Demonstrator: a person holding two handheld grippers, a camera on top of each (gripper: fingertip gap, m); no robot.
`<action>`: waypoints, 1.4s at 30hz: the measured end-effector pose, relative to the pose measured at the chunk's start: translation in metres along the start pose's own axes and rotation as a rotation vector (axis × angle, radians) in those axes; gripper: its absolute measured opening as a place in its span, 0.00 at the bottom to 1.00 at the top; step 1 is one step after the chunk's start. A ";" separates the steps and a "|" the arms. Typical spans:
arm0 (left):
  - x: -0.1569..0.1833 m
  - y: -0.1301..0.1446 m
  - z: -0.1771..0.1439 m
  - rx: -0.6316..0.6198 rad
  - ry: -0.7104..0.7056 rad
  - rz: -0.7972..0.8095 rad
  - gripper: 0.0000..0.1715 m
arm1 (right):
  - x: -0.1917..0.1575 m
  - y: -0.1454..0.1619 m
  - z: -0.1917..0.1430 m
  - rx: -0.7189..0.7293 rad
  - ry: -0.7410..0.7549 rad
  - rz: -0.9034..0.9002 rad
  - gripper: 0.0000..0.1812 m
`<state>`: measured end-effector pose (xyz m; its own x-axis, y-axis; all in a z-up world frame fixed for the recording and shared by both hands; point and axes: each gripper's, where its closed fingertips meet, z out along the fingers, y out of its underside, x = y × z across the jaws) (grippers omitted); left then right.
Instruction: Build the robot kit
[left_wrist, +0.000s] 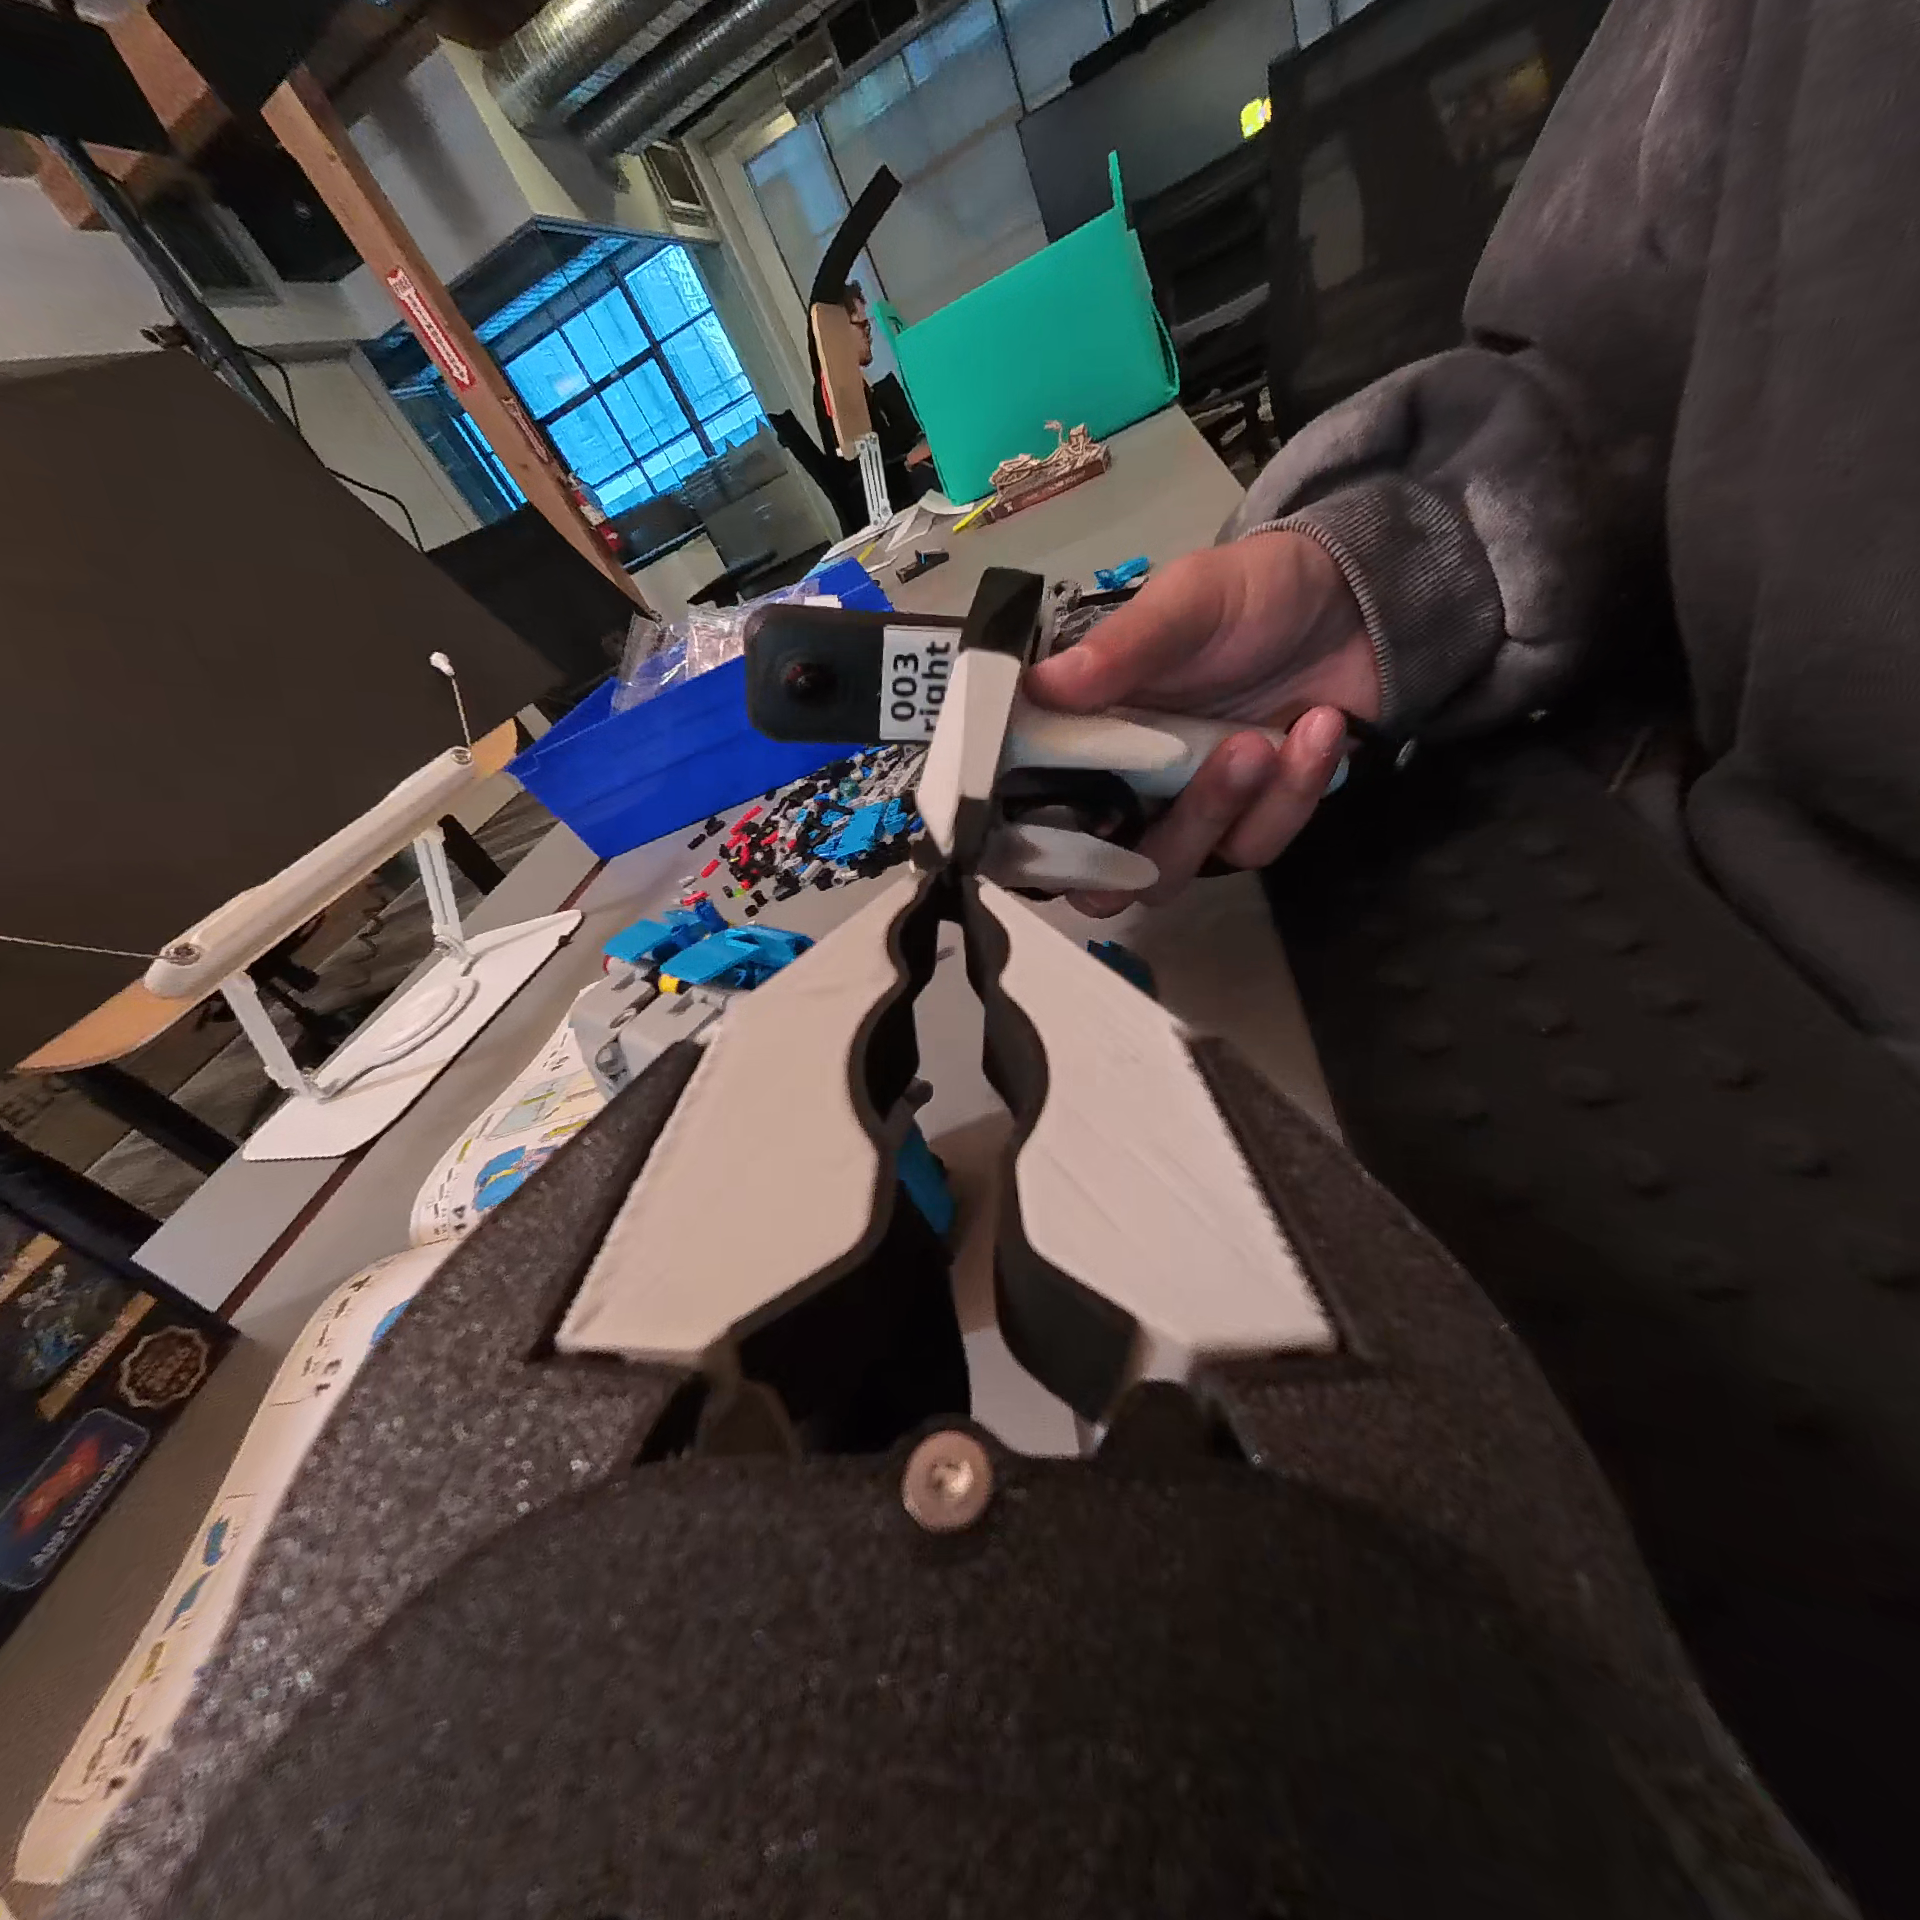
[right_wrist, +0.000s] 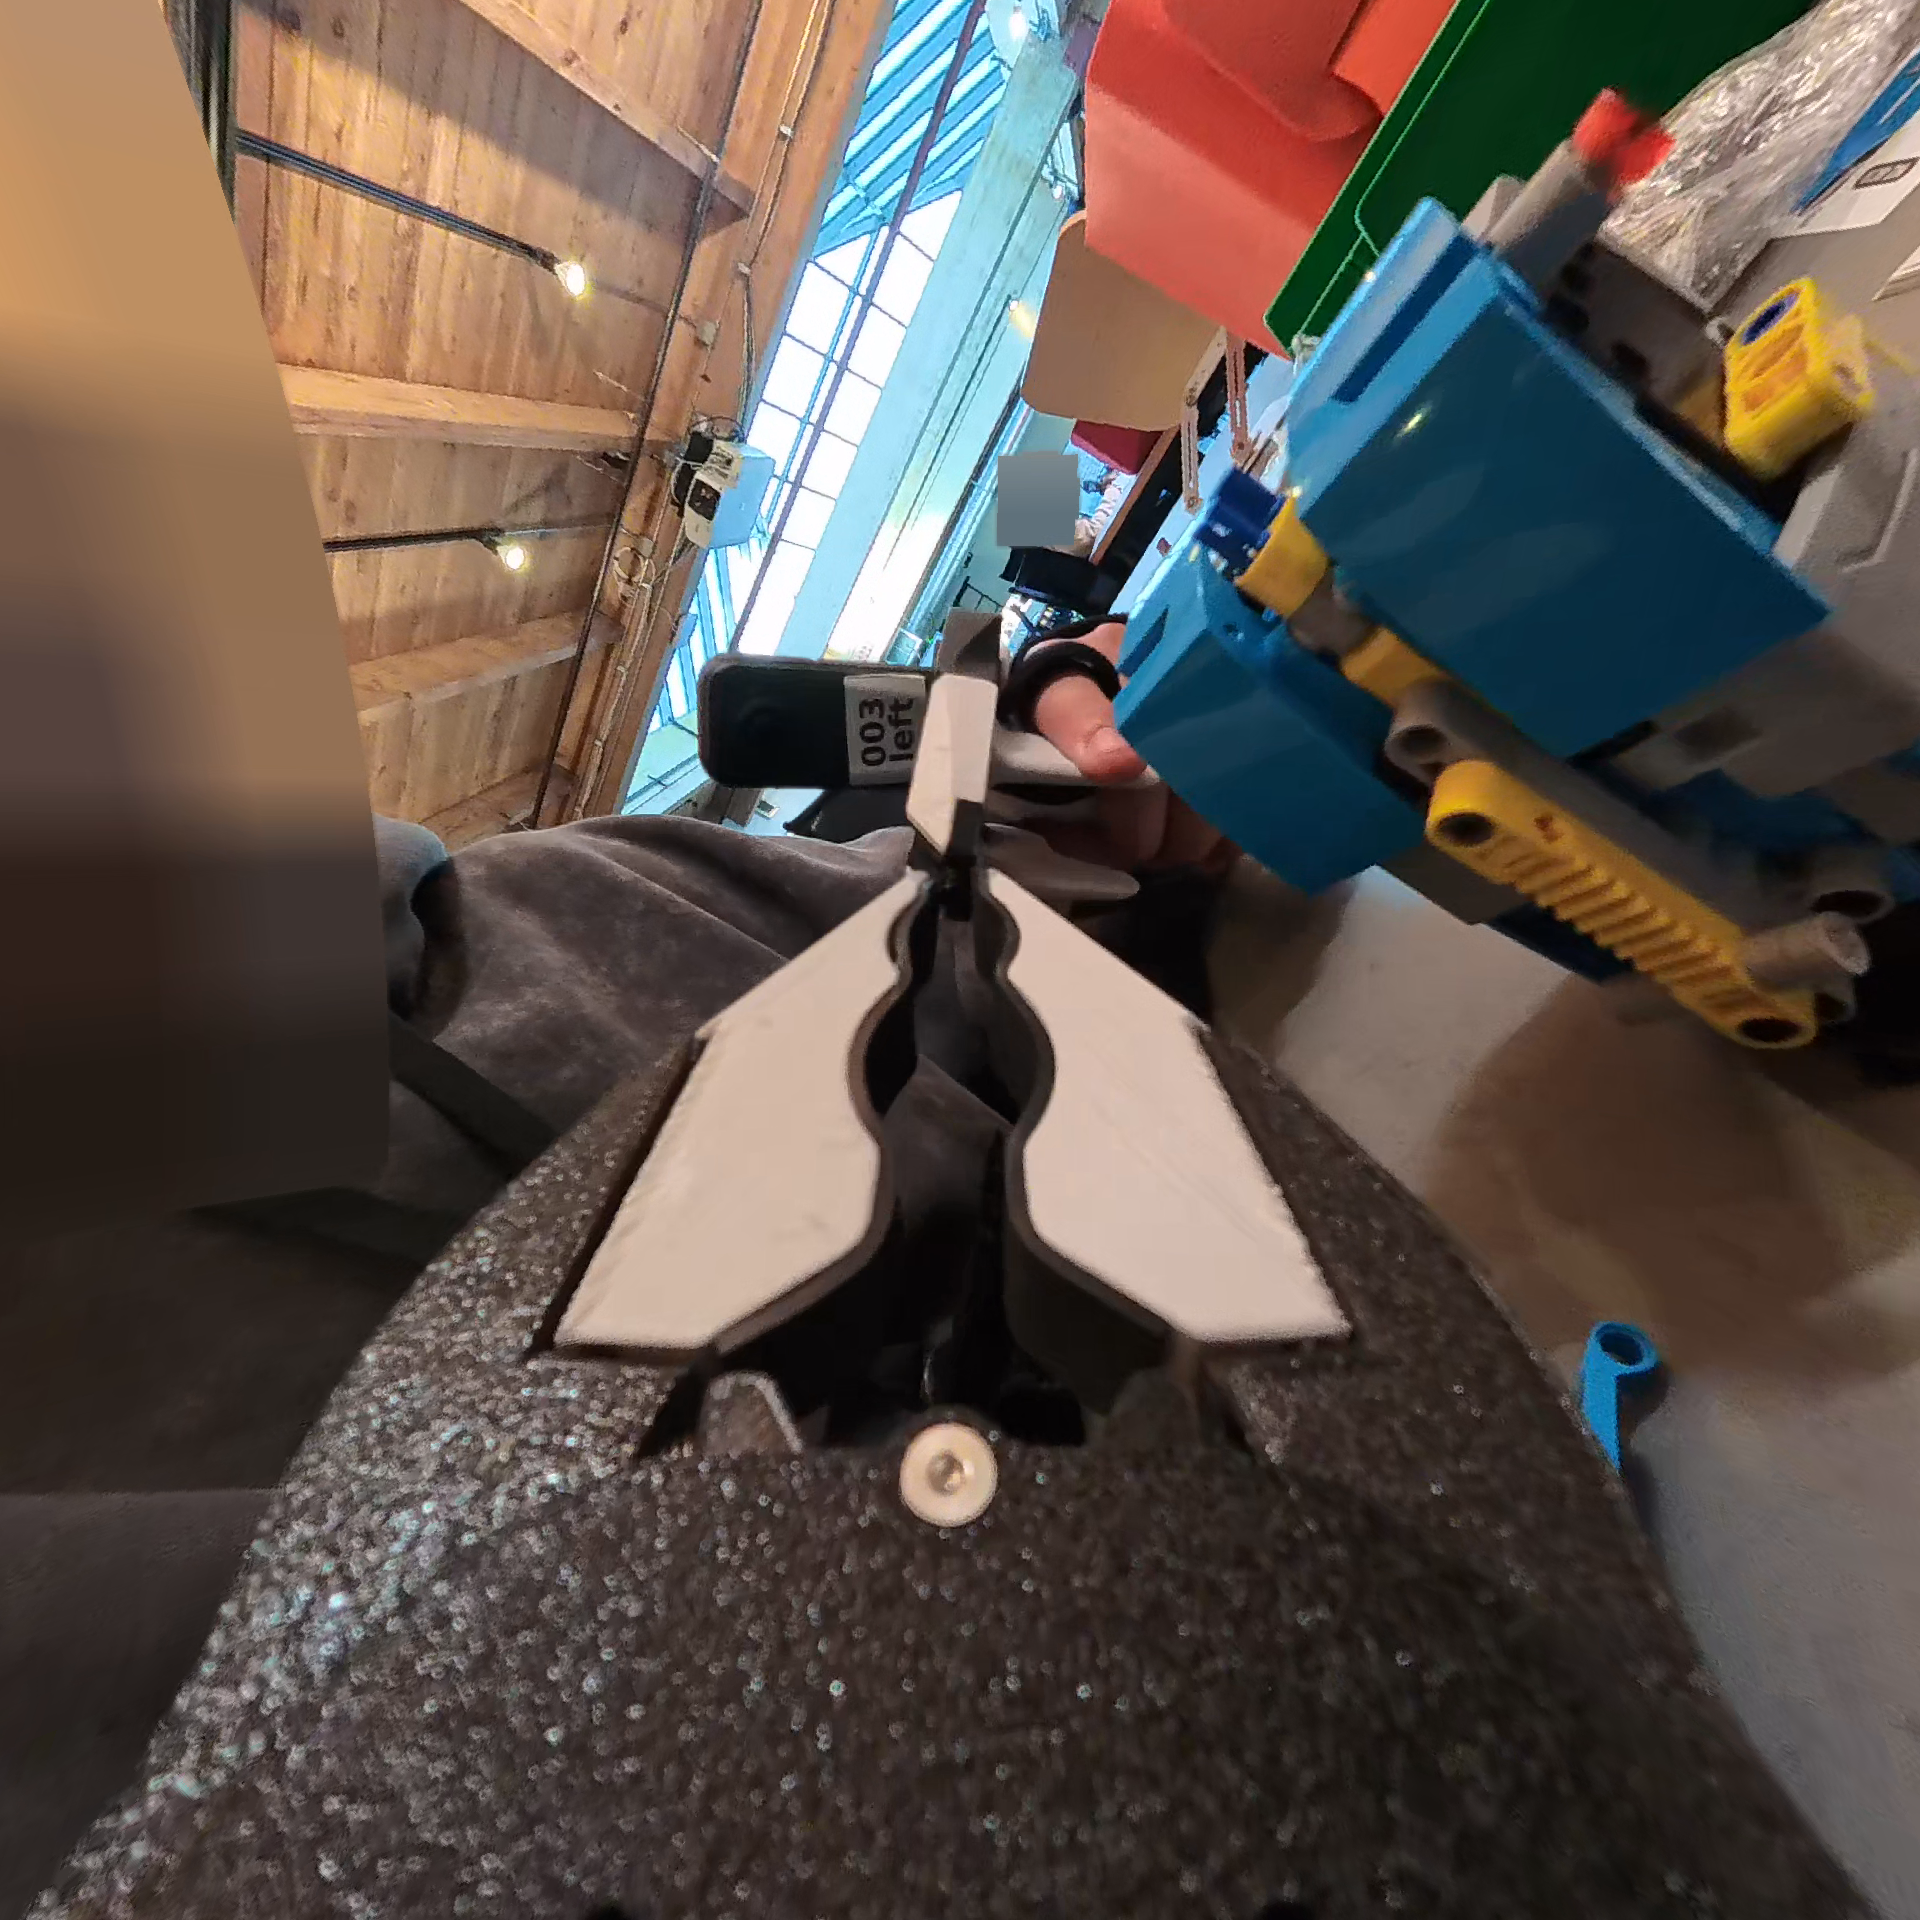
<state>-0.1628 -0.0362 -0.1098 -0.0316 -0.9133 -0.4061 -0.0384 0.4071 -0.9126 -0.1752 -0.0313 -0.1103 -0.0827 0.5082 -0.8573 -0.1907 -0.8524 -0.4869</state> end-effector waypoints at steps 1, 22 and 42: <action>0.000 0.000 0.000 -0.001 0.000 0.004 0.02 | 0.000 0.000 0.000 0.001 0.002 -0.001 0.03; 0.007 0.017 0.007 -0.099 0.031 -0.060 0.09 | 0.015 0.007 -0.015 -0.131 0.165 -0.122 0.02; 0.067 0.082 0.023 -0.525 0.270 -0.093 0.00 | 0.090 0.032 -0.107 -0.927 0.776 -0.247 0.02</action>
<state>-0.1446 -0.0643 -0.2125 -0.2547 -0.9377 -0.2363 -0.5393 0.3405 -0.7702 -0.0842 -0.0255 -0.2209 0.5196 0.7299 -0.4442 0.6731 -0.6699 -0.3134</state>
